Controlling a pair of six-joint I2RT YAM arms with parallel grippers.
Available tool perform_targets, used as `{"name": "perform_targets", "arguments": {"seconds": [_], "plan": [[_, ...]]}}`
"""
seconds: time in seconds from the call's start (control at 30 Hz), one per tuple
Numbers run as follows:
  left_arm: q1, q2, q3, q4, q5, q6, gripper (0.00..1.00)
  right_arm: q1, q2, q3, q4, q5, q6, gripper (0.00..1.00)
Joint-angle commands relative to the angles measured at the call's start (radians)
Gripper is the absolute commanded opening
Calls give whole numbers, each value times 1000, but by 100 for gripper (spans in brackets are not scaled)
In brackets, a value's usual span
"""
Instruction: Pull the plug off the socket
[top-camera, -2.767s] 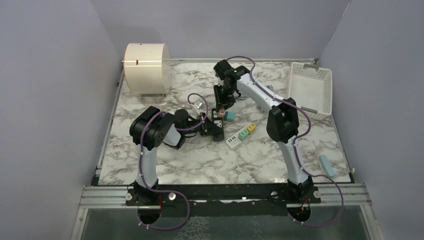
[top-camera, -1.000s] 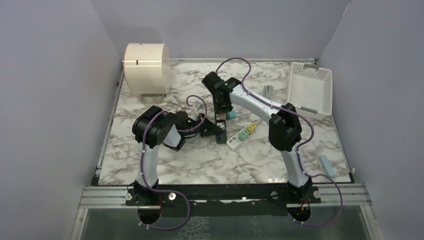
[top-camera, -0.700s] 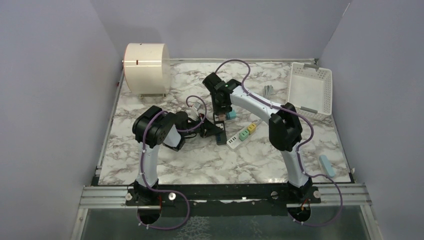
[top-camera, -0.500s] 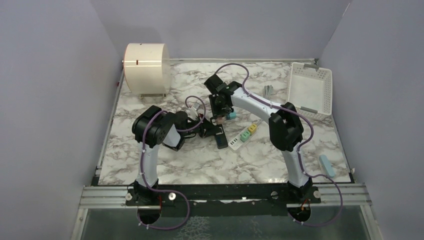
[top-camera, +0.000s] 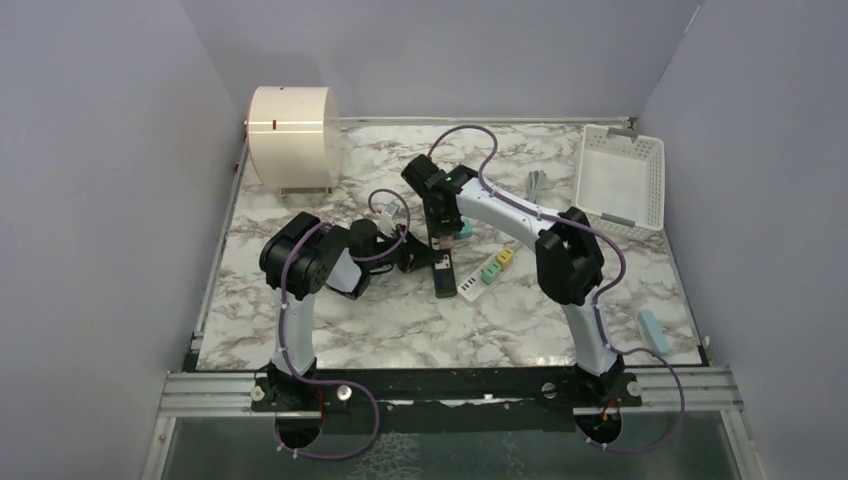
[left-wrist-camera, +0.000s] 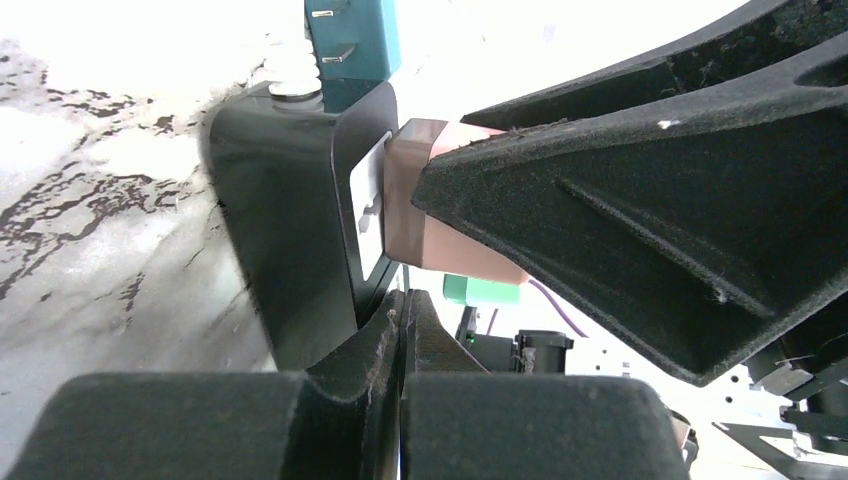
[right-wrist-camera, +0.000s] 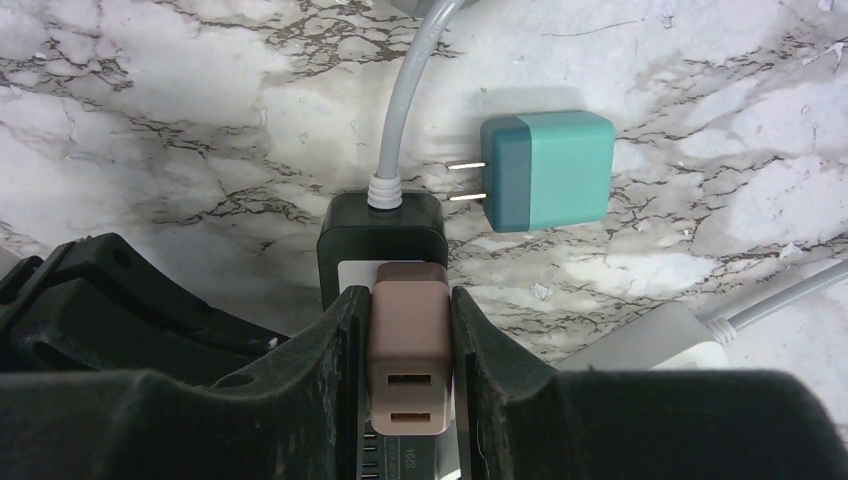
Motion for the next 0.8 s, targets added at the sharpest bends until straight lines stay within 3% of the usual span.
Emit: {"name": "perform_targets", "arguments": {"seconds": [0.0, 0.17, 0.33, 0.47, 0.67, 0.77], "plan": [[1, 32, -26, -252, -124, 105, 0, 9, -72, 24, -6, 26, -13, 1], [-2, 36, -20, -280, -132, 115, 0, 7, -143, -51, 185, -310, -77, 1], [-11, 30, -15, -322, -147, 133, 0, 8, -127, 26, 92, -180, -35, 1], [-14, 33, -8, -332, -149, 134, 0, 7, -159, -17, 79, -70, -17, 1], [-17, 40, -8, -336, -148, 136, 0, -13, -259, -213, 281, -295, -79, 1], [-17, 43, -14, -335, -148, 138, 0, -20, -263, -219, 283, -288, -74, 1]]}}
